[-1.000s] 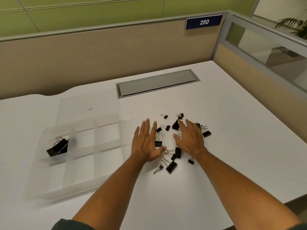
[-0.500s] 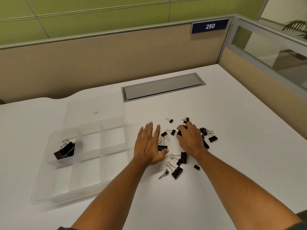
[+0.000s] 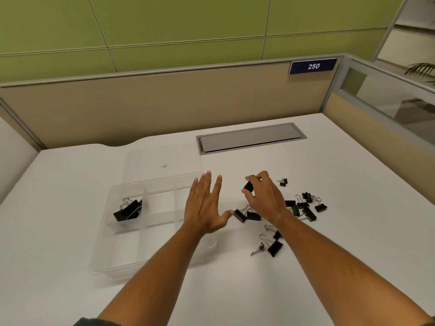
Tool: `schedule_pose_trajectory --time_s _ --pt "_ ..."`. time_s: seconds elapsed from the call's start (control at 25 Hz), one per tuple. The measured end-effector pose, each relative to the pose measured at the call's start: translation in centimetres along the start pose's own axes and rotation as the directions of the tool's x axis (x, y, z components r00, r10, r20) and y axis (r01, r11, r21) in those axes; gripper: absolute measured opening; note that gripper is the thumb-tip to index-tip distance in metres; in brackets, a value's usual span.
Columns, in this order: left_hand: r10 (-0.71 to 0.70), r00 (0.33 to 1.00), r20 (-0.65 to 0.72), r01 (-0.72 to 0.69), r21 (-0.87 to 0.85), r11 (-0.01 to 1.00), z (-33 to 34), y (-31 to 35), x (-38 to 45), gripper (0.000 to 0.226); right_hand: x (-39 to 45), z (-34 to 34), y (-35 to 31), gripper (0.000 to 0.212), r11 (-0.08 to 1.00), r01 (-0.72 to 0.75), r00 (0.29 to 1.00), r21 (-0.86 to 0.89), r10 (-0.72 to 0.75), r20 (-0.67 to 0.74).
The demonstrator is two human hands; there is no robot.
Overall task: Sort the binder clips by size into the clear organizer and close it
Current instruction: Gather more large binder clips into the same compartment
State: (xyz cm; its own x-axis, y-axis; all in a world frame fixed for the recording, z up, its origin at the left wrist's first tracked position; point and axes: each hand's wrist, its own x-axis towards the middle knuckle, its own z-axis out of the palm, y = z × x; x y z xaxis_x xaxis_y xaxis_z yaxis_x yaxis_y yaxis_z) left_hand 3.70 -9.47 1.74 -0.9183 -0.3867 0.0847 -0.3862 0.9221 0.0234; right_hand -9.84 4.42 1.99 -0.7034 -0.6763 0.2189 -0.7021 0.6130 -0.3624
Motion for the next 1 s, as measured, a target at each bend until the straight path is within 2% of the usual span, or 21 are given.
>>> schedule_pose_trajectory --time_s 0.4,0.72,1.0 --pt "-0.144 0.989 -0.045 0.145 0.005 0.989 -1.6 -9.5 -4.8 0.098 0.8 3.2 -10.7 0.033 0.989 0.129 0.991 0.073 -0.131 0.028" --pt "-0.3 0.953 -0.029 0.299 -0.025 0.954 -1.3 -17.3 -8.9 0.099 0.8 7.3 -19.4 0.033 0.961 0.253 0.96 0.11 -0.264 0.095" --pt "-0.346 0.938 -0.023 0.345 -0.054 0.937 -1.0 -21.4 -11.0 0.099 1.2 10.3 -25.0 0.034 0.898 0.435 0.895 -0.067 -0.423 0.143"
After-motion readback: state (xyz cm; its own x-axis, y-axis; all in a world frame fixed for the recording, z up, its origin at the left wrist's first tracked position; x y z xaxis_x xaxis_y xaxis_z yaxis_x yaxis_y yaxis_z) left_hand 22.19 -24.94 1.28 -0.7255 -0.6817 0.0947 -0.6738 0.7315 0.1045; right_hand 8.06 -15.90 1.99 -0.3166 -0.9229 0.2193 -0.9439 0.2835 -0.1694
